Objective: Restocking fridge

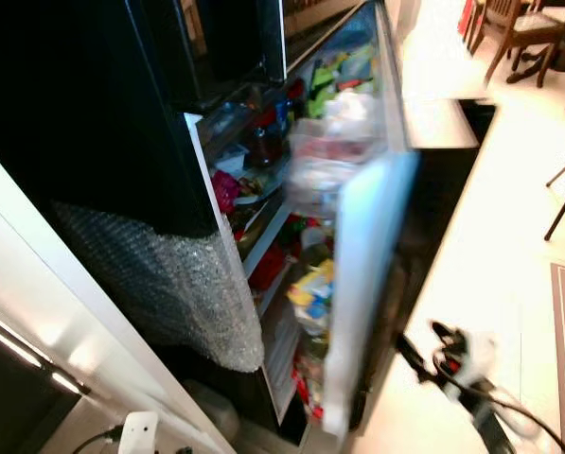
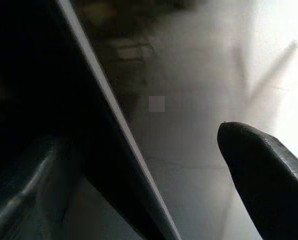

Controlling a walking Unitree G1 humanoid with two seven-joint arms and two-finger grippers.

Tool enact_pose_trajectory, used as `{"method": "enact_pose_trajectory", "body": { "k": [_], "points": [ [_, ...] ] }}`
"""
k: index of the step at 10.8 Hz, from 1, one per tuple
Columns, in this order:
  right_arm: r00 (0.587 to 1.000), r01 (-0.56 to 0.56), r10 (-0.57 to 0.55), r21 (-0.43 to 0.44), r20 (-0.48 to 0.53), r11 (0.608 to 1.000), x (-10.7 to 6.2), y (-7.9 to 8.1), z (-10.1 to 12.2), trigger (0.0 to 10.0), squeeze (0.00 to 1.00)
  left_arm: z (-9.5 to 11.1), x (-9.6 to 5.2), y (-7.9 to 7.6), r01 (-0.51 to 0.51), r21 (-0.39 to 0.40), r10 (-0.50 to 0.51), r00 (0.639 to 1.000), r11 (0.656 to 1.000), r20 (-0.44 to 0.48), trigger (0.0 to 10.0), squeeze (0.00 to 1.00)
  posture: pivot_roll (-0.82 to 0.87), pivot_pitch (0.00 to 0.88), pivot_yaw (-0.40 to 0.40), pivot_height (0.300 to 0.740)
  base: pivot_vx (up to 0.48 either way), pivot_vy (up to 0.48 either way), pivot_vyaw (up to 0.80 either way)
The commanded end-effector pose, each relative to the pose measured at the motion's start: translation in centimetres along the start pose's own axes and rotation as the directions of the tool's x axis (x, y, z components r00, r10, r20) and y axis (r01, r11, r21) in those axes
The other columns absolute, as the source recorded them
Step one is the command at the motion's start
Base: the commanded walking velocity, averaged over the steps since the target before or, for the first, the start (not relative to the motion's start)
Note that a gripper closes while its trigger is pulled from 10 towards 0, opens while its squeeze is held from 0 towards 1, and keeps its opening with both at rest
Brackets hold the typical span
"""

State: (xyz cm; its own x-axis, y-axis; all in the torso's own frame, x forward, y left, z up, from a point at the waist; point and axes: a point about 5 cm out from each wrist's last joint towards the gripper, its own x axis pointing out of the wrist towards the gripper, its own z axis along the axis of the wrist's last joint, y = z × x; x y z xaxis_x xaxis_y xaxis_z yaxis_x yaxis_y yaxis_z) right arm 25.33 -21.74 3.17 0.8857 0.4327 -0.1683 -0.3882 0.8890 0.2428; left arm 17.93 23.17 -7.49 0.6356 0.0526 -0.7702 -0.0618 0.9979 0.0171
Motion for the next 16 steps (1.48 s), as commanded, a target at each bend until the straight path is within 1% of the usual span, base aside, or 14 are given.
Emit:
{"method": "enact_pose_trajectory", "body": {
  "k": [1, 2, 4, 5, 8, 10, 13, 14, 15, 16],
  "points": [
    [0.995, -0.096, 0.096, 0.016, -0.003, 0.995, 0.6, 1.3, 0.3, 10.0, 0.00, -0.5, -0.2, 0.4, -0.010, 0.011, 0.011, 1.000, 1.000, -0.025, 10.0, 0.00, -0.17, 0.000, 0.090, 0.740, 0.000, 0.000, 0.00],
    [0.983, -0.181, 0.182, 0.031, -0.013, 0.983, 0.9, 2.2, 0.6, 10.0, 0.00, -0.5, -0.2, 0.4, -0.013, 0.008, 0.013, 1.000, 1.000, -0.023, 10.0, 0.00, -0.16, 0.000, 0.085, 0.740, 0.000, 0.000, 0.00],
    [0.942, -0.334, 0.335, 0.042, -0.024, 0.942, 1.1, 4.2, 1.6, 10.0, 0.00, -0.5, -0.2, 0.4, -0.019, 0.005, 0.019, 1.000, 1.000, -0.023, 10.0, 0.00, -0.16, 0.000, 0.084, 0.740, 0.000, 0.000, 0.00],
    [0.926, -0.377, 0.378, 0.031, -0.027, 0.926, 1.0, 4.7, 2.1, 10.0, 0.00, -0.5, -0.1, 0.4, -0.021, 0.004, 0.021, 0.999, 1.000, -0.024, 10.0, 0.00, -0.16, 0.000, 0.084, 0.740, 0.000, 0.000, 0.00],
    [0.908, -0.415, 0.417, 0.045, -0.036, 0.909, 0.7, 5.1, 2.5, 10.0, 0.00, -0.4, -0.1, 0.4, -0.022, -0.001, 0.022, 1.000, 1.000, -0.021, 10.0, 0.00, -0.16, 0.000, 0.080, 0.740, 0.000, 0.000, 0.00],
    [0.927, -0.374, 0.375, 0.054, -0.018, 0.926, 0.5, 4.5, 2.7, 10.0, 0.00, -0.3, -0.1, 0.3, -0.022, -0.003, 0.022, 1.000, 1.000, -0.019, 10.0, 0.00, -0.16, 0.000, 0.081, 0.740, 0.000, 0.000, 0.00],
    [0.924, -0.379, 0.381, 0.070, -0.022, 0.923, 0.0, 4.5, 2.7, 10.0, 0.00, -0.3, 0.0, 0.2, -0.020, -0.003, 0.020, 1.000, 1.000, -0.019, 10.0, 0.00, -0.17, 0.000, 0.079, 0.740, 0.000, 0.000, 0.00],
    [0.931, -0.363, 0.365, 0.074, -0.026, 0.929, -0.1, 4.4, 2.5, 10.0, 0.00, -0.3, 0.0, 0.1, -0.018, -0.002, 0.018, 1.000, 1.000, -0.020, 10.0, 0.00, -0.17, 0.000, 0.077, 0.740, 0.000, 0.000, 0.00],
    [0.941, -0.336, 0.338, 0.066, -0.024, 0.940, -0.1, 4.1, 2.5, 10.0, 0.00, -0.3, 0.0, 0.1, -0.017, -0.003, 0.017, 1.000, 1.000, -0.019, 10.0, 0.00, -0.16, 0.000, 0.073, 0.740, 0.000, 0.000, 0.00],
    [0.974, -0.228, 0.227, 0.079, 0.018, 0.970, -0.2, 2.8, 2.5, 10.0, 0.00, -0.3, 0.0, 0.0, -0.018, -0.009, 0.018, 1.000, 1.000, -0.018, 10.0, 0.00, -0.16, 0.000, 0.067, 0.740, 0.000, 0.000, 0.00]
  ]
}}
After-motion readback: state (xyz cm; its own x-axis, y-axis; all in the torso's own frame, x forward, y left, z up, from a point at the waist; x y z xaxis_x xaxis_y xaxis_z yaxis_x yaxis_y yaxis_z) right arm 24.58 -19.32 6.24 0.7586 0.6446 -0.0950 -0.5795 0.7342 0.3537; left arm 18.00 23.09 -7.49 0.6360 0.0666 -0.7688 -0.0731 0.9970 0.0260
